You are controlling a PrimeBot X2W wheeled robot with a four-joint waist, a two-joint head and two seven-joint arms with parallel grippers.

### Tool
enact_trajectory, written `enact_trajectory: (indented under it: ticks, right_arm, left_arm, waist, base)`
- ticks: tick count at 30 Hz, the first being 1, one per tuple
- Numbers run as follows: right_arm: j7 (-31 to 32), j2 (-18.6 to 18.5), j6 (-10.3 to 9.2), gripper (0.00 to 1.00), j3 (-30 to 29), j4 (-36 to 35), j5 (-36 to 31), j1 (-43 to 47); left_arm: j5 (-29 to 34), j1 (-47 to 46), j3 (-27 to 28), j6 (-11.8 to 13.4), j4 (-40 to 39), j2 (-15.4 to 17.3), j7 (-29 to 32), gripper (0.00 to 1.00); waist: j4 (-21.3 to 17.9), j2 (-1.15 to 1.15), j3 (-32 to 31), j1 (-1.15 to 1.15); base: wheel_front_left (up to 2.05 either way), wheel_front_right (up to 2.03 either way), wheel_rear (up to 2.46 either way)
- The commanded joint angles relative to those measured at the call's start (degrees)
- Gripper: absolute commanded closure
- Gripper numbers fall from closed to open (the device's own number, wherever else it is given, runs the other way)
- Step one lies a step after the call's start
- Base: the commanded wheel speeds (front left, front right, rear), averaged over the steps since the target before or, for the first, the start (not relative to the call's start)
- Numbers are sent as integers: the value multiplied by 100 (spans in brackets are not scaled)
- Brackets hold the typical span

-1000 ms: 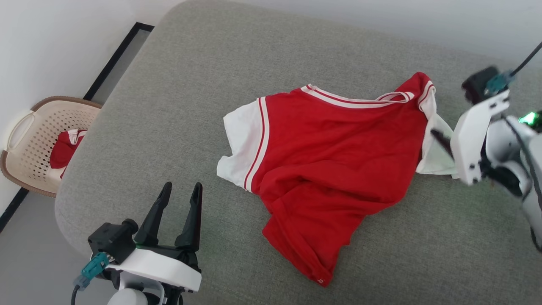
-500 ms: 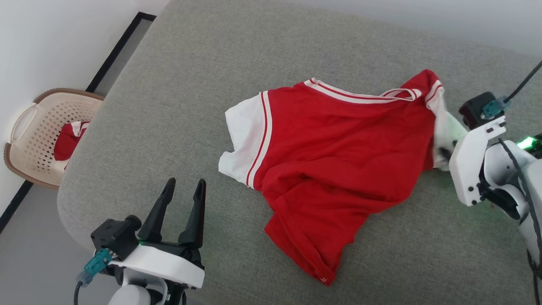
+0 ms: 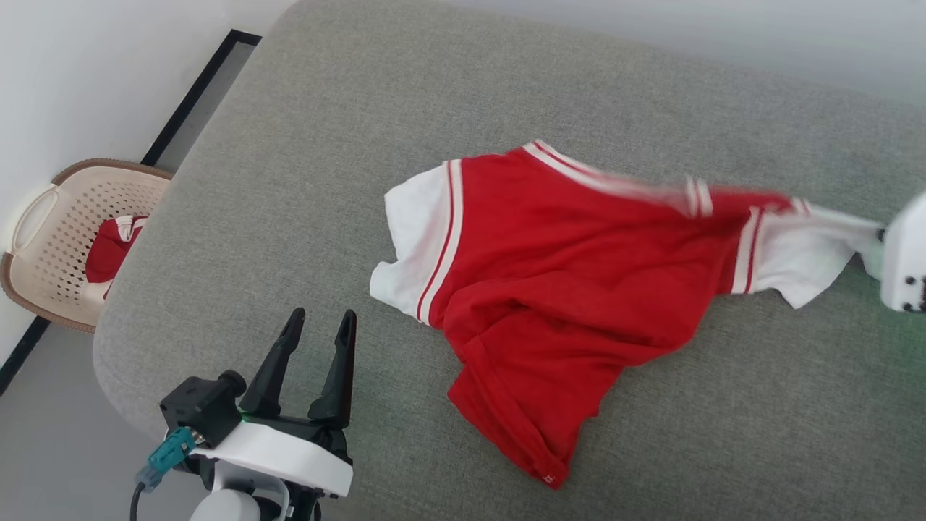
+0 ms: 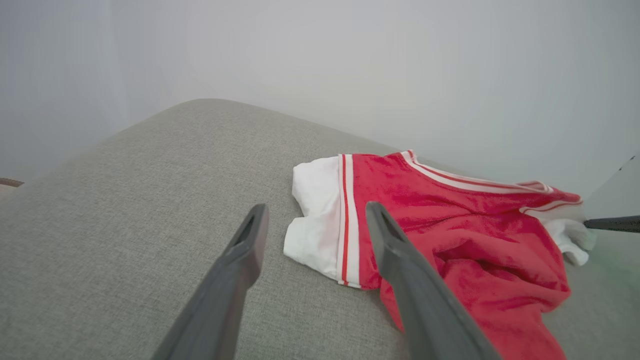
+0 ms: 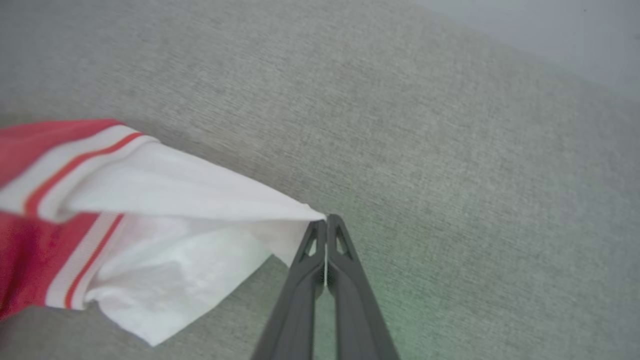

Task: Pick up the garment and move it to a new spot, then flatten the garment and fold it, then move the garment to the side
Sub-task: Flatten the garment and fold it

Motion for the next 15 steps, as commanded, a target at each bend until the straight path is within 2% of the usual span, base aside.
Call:
enact_trajectory:
  ticks: [1, 4, 9, 14, 15]
  right_arm:
    - [79, 8, -2, 100, -130, 118, -92, 79]
    - [190, 3, -2, 100, -472, 372, -275, 100]
    - [23, 138, -2, 100, -889, 616, -587, 12]
    - [-238, 305, -3, 100, -1105, 738, -851, -150]
    - [-304, 331, -2, 97, -1117, 757, -901, -184]
  left_arm:
    - [-37, 38, -8, -18, -2, 28, -31, 0]
    - [-47, 38, -25, -18, -3, 45, -31, 0]
    - [-68, 34, -53, -18, -3, 92, -31, 0]
    - [-77, -5, -84, -19, -16, 111, -31, 0]
    - [-76, -14, -95, -19, -17, 116, -31, 0]
  waist:
    - [-7, 0, -9, 0]
    - [-18, 0, -20, 0]
    - [-35, 0, -22, 0]
    - [-30, 0, -8, 0]
    - [-28, 0, -2, 0]
  base:
    - [0, 0, 0]
    - [0, 0, 0]
    - [0, 0, 0]
    - [0, 0, 0]
    - [0, 0, 0]
